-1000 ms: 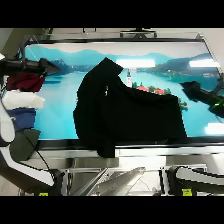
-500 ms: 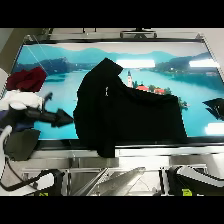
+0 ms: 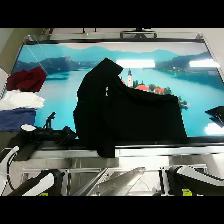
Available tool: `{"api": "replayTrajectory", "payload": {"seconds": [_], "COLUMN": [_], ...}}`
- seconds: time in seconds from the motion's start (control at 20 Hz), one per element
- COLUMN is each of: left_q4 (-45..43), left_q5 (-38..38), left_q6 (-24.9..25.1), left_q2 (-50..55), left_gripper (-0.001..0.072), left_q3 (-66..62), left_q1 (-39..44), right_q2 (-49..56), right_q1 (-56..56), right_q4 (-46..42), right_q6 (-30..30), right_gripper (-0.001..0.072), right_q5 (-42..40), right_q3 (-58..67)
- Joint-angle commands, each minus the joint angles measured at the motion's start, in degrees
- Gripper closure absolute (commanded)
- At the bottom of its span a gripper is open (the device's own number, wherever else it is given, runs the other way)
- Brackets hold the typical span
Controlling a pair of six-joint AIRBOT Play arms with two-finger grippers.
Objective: Fold the shirts.
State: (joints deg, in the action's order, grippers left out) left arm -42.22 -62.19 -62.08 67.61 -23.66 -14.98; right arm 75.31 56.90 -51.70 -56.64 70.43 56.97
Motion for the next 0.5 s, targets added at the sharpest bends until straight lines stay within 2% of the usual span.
{"api": "replayTrajectory", "payload": {"seconds": [0.0, 0.2, 0.25, 0.3, 0.45], "left_q4": [0.0, 2.2, 3.3, 3.3, 3.2], "left_q5": [7.4, 10.4, 10.4, 10.6, 11.5], "left_q6": [-0.2, -0.1, 0.3, 0.3, 0.3], "left_q2": [-0.4, -0.4, -0.4, -0.4, -0.4], "left_gripper": [0.0463, 0.0462, 0.0436, 0.0403, 0.0405], "left_q3": [0.0, -2.2, -2.8, -3.3, -4.6], "left_q1": [1.7, 5.7, 7.5, 9.4, 14.4], "right_q2": [0.3, 1.8, 2.3, 2.9, 4.8], "right_q1": [0.3, 0.3, 0.3, 0.3, 0.3], "right_q4": [-2.3, -2.8, -3.9, -5.0, -9.0], "right_q6": [-0.6, -0.7, -1.0, -1.2, -1.2], "right_gripper": [0.0182, 0.0182, 0.0182, 0.0182, 0.0183], "right_q5": [0.0, 0.8, 1.7, 3.2, 9.3], "right_q3": [0.0, 0.0, 0.0, 0.0, -0.6]}}
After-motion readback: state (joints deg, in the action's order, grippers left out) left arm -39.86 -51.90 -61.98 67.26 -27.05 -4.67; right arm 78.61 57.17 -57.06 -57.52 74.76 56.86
